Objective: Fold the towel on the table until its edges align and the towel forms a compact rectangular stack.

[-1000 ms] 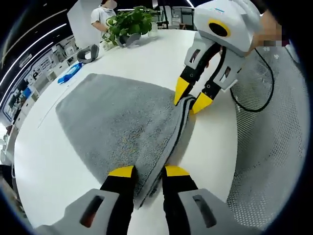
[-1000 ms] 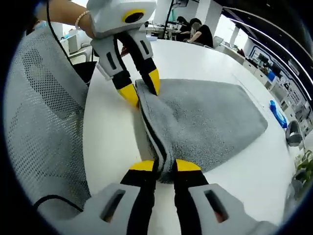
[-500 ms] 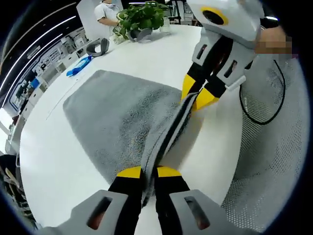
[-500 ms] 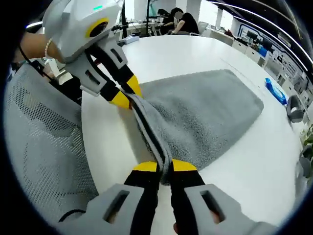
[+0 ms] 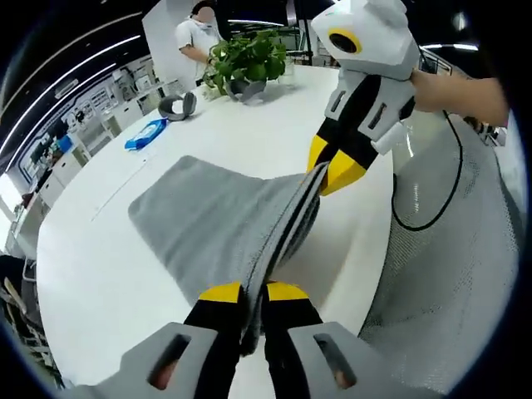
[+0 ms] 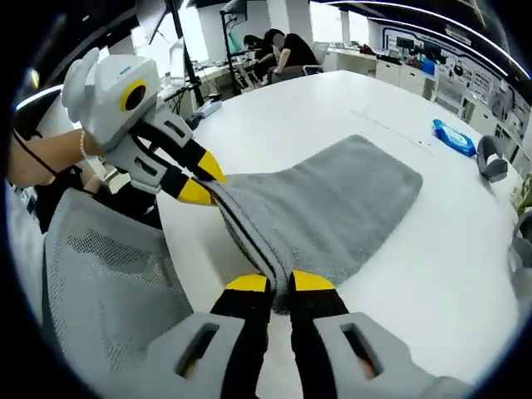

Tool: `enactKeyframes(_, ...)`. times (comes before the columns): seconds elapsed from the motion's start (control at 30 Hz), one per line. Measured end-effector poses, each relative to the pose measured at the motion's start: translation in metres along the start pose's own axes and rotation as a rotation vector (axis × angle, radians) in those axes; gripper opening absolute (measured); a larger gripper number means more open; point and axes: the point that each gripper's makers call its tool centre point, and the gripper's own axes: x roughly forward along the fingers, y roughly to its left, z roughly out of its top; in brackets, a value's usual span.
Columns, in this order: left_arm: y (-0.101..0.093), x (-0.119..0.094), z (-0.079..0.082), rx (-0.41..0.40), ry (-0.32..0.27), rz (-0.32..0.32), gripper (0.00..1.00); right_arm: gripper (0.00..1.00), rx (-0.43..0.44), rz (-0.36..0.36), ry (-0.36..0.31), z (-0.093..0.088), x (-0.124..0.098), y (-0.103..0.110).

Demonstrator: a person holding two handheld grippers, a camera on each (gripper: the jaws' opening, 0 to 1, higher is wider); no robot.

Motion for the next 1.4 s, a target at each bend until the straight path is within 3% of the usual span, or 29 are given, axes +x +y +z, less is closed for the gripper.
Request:
enactKeyframes(0.17,-0.001,-0.01,0.008,0.035,0.002,0.011,0.08,0.06,-0.002,-0.001,-0.003,0.004,-0.008,0.005)
enactKeyframes(0.43,-0.009,-0.023,0.014,0.032,0.002,-0.021,0.08,0.06,-0.018,-0.004,0.0,0.005,-0.023,0.014)
enactKeyframes(1.0,-0.02,-0.053,0.033,0.067,-0.016,-0.003,0.09,0.06,-0.027,0.01,-0.009,0.011,-0.054,0.032)
enactKeyframes(1.4,-0.009,-0.058,0.052,0.082,-0.024,0.013,0.09,0.06,-0.008,0.004,-0.046,0.027,-0.066,0.023)
